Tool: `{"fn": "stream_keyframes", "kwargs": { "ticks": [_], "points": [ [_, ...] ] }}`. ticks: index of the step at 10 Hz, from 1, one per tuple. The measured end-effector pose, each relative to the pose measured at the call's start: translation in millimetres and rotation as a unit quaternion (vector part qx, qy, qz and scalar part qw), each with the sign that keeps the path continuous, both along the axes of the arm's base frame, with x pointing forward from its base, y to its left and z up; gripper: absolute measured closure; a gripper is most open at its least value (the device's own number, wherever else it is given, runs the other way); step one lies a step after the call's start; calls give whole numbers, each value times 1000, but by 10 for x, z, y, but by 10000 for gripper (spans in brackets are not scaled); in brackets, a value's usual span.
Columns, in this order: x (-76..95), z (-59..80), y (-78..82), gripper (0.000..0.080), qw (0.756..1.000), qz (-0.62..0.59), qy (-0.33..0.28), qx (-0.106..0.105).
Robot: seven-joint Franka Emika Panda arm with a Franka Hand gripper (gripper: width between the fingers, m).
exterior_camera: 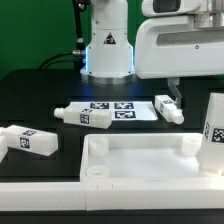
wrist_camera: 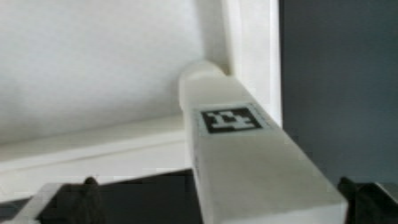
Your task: Assemble desk
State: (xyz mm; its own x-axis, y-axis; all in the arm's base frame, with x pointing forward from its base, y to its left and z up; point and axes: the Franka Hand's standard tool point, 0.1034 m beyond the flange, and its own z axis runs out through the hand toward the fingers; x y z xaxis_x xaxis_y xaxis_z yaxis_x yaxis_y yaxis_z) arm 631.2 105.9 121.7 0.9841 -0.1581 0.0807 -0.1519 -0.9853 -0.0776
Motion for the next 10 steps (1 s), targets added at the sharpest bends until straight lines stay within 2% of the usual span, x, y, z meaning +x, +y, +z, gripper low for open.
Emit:
{"fn": "stream_keyframes", "kwargs": {
  "ticks": [2, 4, 6, 7, 8, 9, 10],
  "points": [
    [6, -12, -1, 150, 1000, -11, 6, 0],
    [146, -8, 51, 150, 999, -44, 19, 1],
    [140, -27, 79, 150, 998, -53, 21, 3],
    [139, -31, 76, 256, 998, -53, 21, 2],
    [137, -33, 81, 256, 998, -63, 22, 4],
    [136, -35, 87, 438, 995, -99, 24, 7],
    [135, -38, 58, 509, 990, -138, 27, 8]
  ]
}}
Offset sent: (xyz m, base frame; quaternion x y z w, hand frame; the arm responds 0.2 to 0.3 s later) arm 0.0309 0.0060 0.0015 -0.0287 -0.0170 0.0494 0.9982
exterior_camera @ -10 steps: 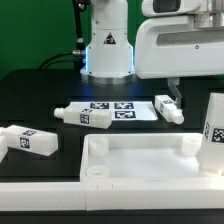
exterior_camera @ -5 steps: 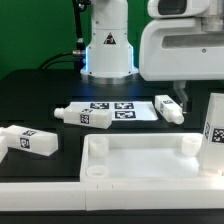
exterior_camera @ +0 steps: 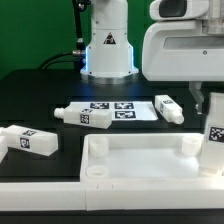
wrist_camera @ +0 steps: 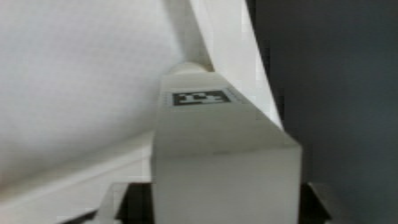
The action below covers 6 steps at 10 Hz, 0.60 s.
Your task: Assemble desk
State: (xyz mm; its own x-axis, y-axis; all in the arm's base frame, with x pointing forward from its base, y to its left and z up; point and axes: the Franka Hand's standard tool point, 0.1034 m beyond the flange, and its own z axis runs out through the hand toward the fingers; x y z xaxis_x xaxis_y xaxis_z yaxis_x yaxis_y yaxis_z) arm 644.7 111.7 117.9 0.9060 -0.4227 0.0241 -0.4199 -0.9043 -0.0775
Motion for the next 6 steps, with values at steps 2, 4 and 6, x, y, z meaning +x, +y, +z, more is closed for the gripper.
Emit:
{"fn": "stream_keyframes", "kwargs": {
  "ticks": [2, 4, 6],
  "points": [
    [-5, -6, -14, 509, 998, -67, 5, 3],
    [-4, -13, -40, 509, 980, -196, 11, 12],
    [-8, -20, -25, 509, 920, -389, 29, 32]
  ]
}}
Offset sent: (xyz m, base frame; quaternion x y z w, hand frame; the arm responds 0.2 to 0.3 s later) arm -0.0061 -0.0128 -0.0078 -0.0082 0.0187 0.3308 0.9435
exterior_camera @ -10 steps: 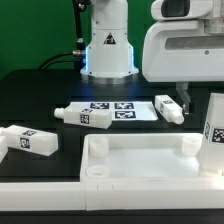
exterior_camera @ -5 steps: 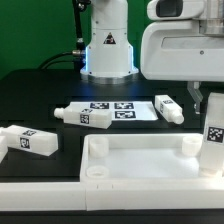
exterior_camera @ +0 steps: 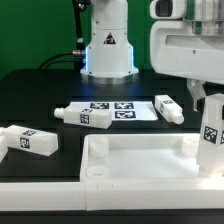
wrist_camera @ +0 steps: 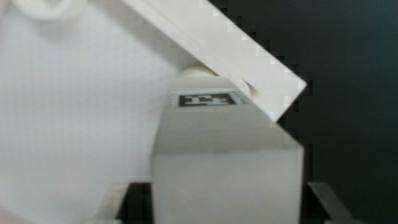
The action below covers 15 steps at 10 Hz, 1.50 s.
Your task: Assemble desk
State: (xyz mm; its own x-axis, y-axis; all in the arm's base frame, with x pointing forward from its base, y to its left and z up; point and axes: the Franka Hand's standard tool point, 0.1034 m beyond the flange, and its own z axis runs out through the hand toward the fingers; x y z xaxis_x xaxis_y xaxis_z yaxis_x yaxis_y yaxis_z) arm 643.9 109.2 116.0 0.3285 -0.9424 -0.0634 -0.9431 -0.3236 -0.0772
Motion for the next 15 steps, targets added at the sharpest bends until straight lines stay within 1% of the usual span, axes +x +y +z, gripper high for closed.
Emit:
{"fn": "stream_keyframes", "kwargs": {
  "ticks": [1, 3, 4, 5, 6, 7, 8, 9, 11, 12, 13, 14, 15],
  "points": [
    [4, -3, 8, 509, 995, -96, 7, 16],
    [-1, -4, 9, 509, 987, -158, 10, 21],
    [0, -4, 6, 508, 988, -150, 9, 21],
    [-9, -13, 20, 508, 995, -97, 5, 16],
    [-14, -11, 57, 342, 1000, -28, -2, 13],
    [-6, 4, 77, 196, 999, 33, -10, 10],
    [-4, 4, 110, 164, 990, 140, -23, 4],
    [-12, 7, 148, 164, 983, 184, -27, 2],
    [-11, 0, 129, 151, 961, 275, -35, -4],
    [-8, 1, 119, 151, 941, 336, -40, -12],
    [7, 2, 109, 151, 902, 428, -51, -25],
    [14, -1, 105, 151, 877, 476, -58, -31],
    [15, -1, 101, 267, 873, 483, -58, -32]
  ]
}}
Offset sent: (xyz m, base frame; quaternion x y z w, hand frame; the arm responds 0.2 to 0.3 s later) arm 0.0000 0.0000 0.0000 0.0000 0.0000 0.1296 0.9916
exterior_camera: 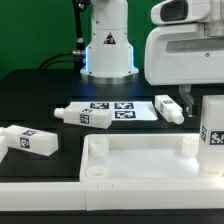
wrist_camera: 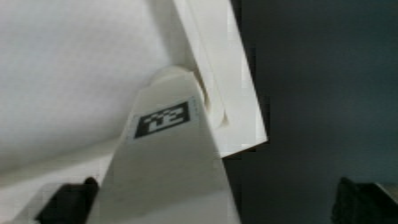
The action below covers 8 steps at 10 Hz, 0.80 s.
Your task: Assemble desk
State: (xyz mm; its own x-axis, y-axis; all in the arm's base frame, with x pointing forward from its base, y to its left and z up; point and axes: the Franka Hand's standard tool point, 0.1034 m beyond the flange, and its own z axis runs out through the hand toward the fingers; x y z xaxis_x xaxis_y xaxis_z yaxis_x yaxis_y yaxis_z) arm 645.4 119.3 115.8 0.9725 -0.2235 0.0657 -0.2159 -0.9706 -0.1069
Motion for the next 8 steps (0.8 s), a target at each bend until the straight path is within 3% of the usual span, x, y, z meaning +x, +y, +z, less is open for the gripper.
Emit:
{"fn": "stream_keyframes", "kwargs": {
  "ticks": [1, 2, 3, 5, 7, 8],
  "points": [
    [0, -1, 1, 402, 1000, -7, 1, 1],
    [-1, -3, -3, 402, 1000, -7, 1, 1],
    [-2, -12, -57, 500, 1000, -8, 2, -4],
    [7, -11, -96, 501, 992, -130, 10, 7],
    [-43, -33, -111, 505, 955, -296, 18, 20],
    [-63, -37, -68, 506, 915, -401, 31, 35]
  ]
}}
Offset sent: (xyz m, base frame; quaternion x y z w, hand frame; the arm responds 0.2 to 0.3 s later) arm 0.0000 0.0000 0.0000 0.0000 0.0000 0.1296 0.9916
